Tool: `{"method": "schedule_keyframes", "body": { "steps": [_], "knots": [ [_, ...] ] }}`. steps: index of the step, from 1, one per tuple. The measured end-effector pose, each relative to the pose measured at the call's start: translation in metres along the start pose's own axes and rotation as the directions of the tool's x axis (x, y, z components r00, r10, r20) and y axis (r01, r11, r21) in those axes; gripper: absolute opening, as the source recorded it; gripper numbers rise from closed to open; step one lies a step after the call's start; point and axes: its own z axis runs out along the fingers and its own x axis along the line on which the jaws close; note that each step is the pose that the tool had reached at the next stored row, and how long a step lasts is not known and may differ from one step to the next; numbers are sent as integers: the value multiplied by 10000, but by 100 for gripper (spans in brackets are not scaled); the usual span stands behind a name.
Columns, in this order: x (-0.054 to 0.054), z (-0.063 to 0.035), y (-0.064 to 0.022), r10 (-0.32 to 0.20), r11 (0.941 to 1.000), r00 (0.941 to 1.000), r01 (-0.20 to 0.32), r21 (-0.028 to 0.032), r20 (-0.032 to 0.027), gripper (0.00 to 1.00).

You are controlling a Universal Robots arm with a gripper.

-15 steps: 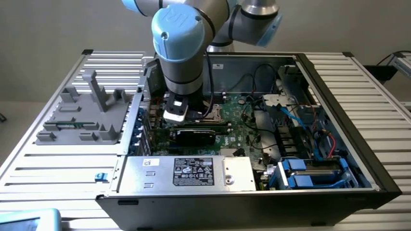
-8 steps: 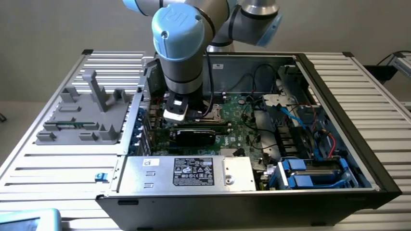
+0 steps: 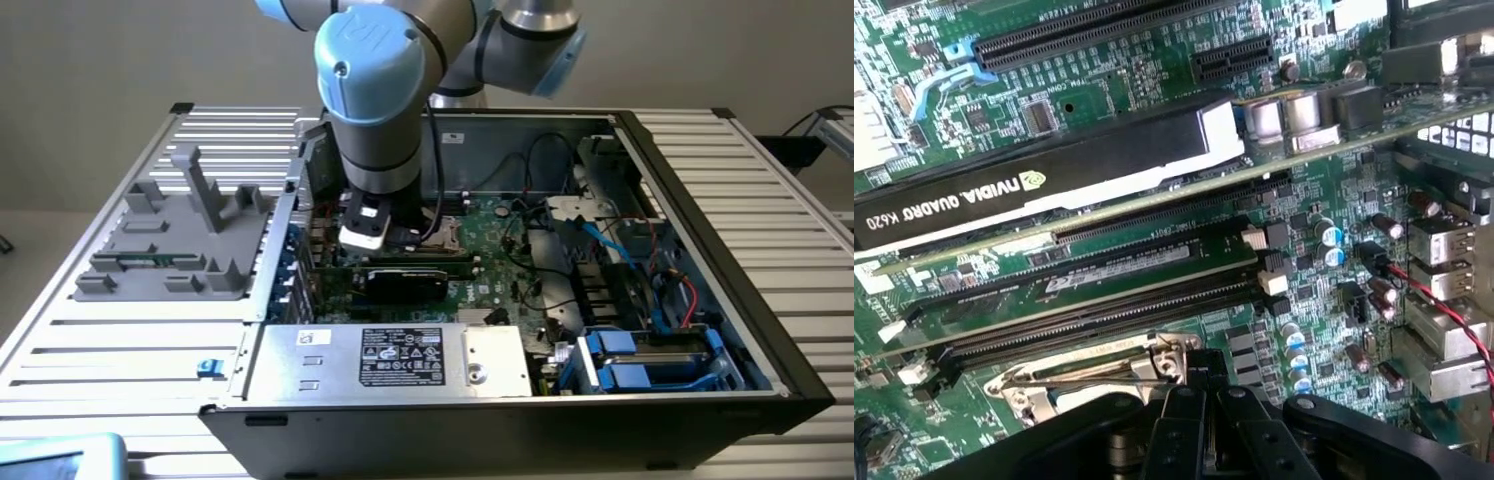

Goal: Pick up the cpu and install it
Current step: 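Install the second cpu locking lever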

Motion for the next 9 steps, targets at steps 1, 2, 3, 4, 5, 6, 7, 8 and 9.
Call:
{"method": "schedule_keyframes", "body": {
  "steps": [1, 2, 3, 4, 5, 6, 7, 8, 9],
  "knots": [
    [-13, -33, -9, 0, 10000, 10000, 0, 0, 0, 11],
    [-24, -76, -21, -1, 10000, 10000, 1, 0, 0, 11],
    [-32, -118, -34, -2, 10000, 10000, 2, 2, 2, 11],
    [-37, -163, -48, -3, 10000, 10000, 3, -1, 3, 11],
    [-40, -205, -62, -5, 10000, 10000, 5, 1, 3, 11],
    [-43, -247, -77, -5, 10000, 10000, 5, -1, 4, 11],
    [-46, -290, -91, -4, 10000, 10000, 4, 1, 4, 11],
    [-49, -336, -107, -3, 10000, 10000, 3, 0, 4, 11],
    [-49, -377, -122, -4, 10000, 10000, 4, 0, 3, 11]
  ]
}}
